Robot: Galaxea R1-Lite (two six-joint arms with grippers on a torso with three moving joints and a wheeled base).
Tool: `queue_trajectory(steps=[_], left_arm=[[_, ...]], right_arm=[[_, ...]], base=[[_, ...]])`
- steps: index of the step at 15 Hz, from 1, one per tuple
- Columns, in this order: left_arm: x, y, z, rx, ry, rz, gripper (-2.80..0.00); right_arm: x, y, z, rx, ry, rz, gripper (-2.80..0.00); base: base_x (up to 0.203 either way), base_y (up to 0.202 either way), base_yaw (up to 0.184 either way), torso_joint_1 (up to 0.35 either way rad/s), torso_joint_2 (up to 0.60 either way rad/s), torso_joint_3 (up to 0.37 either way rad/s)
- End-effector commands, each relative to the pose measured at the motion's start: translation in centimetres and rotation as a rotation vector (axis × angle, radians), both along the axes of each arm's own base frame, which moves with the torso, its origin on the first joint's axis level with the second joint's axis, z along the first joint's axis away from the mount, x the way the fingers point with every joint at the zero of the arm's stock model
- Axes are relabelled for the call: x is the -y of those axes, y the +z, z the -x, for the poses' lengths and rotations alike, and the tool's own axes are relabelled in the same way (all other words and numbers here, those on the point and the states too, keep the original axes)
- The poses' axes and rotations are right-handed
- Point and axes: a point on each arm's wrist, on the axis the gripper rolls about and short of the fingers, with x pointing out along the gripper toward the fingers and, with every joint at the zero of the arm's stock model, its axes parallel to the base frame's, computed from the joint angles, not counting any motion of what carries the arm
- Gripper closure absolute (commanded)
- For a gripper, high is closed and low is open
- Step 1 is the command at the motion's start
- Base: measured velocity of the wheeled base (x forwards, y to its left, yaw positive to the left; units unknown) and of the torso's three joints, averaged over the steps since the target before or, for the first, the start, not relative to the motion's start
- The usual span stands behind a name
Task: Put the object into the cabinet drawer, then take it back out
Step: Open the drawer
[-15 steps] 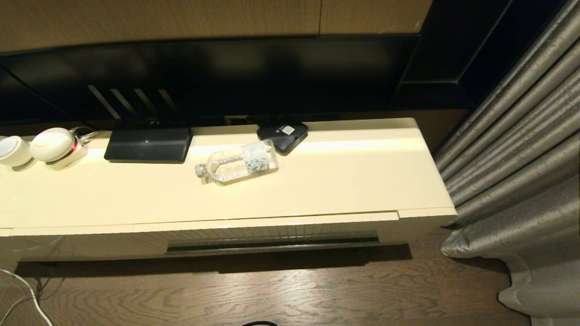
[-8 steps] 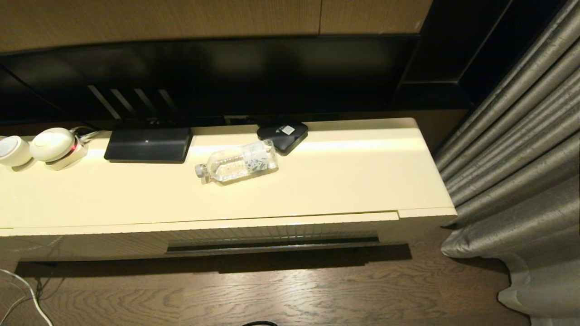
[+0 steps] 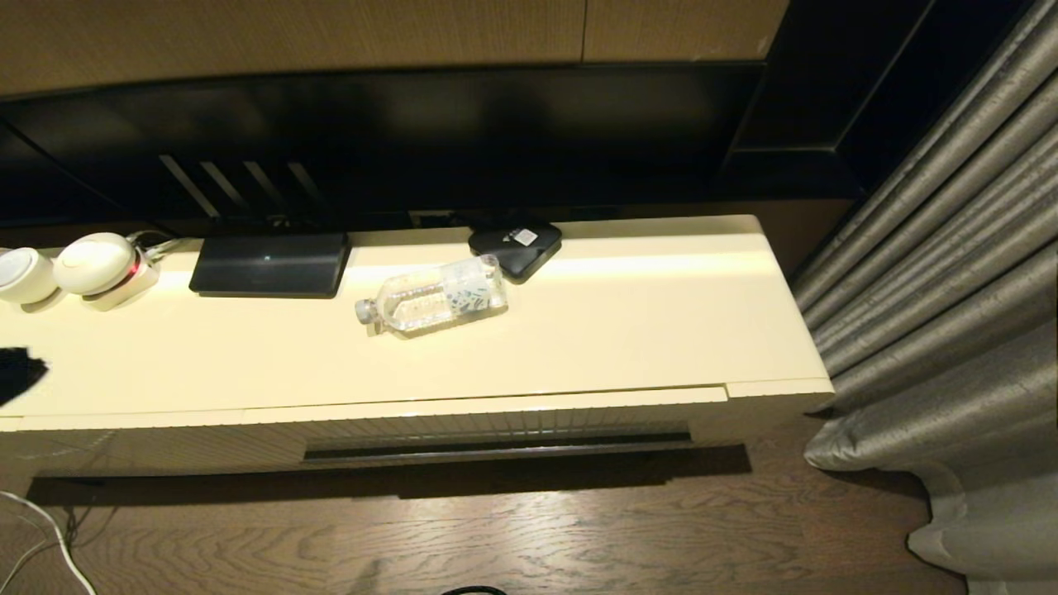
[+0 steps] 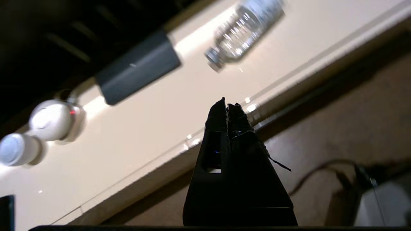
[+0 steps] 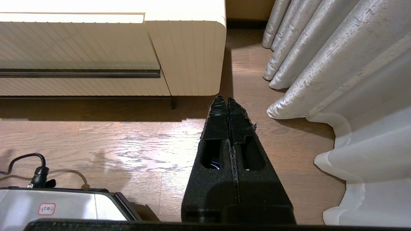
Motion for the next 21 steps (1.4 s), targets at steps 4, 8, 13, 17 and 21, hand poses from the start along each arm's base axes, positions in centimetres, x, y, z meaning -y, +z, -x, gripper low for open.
queue_trajectory(steps=[4, 8, 13, 17, 21], left_arm=[[2.3, -3.7, -6.6, -0.414, -0.227, -0.153, 0.00], [4.1, -7.6, -9.5, -0.689, -0.405, -0.149, 0.00], [5.2, -11.5, -10.0, -0.881, -0.542, -0.264, 0.00], [5.9, -12.8, -10.1, -0.839, -0.628, -0.433, 0.00], [6.2, -14.9, -11.4, -0.928, -0.594, -0.498, 0.00]], right_arm=[[0.0, 0.0, 0.0, -0.002, 0.000, 0.000, 0.00], [0.0, 0.0, 0.0, -0.001, 0.000, 0.000, 0.00], [0.0, 0.0, 0.0, -0.001, 0.000, 0.000, 0.00], [0.0, 0.0, 0.0, -0.001, 0.001, 0.000, 0.00], [0.0, 0.0, 0.0, -0.001, 0.001, 0.000, 0.00]], base=[[0.000, 0.000, 0.000, 0.000, 0.00, 0.000], [0.000, 0.000, 0.000, 0.000, 0.00, 0.000], [0.000, 0.000, 0.000, 0.000, 0.00, 0.000], [0.000, 0.000, 0.000, 0.000, 0.00, 0.000], [0.000, 0.000, 0.000, 0.000, 0.00, 0.000]])
